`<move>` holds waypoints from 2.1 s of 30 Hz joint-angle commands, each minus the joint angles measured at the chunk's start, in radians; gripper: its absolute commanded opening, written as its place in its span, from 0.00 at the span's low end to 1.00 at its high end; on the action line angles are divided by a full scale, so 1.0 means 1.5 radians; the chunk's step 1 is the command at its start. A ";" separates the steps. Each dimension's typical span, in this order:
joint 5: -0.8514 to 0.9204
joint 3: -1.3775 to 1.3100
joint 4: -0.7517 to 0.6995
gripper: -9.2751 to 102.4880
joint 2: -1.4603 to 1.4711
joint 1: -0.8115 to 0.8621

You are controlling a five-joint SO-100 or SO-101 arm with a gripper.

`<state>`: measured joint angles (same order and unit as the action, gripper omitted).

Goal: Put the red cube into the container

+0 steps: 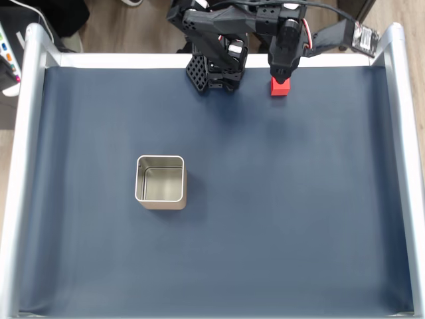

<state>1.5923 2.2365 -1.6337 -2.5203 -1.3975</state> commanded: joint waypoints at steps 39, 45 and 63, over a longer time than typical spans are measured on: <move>0.038 0.163 0.169 0.28 0.031 -0.044; 0.044 0.177 0.216 0.29 0.054 -0.024; 0.003 0.230 0.285 0.30 0.084 -0.059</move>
<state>1.6122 2.5878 -1.2272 -2.3976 -1.4849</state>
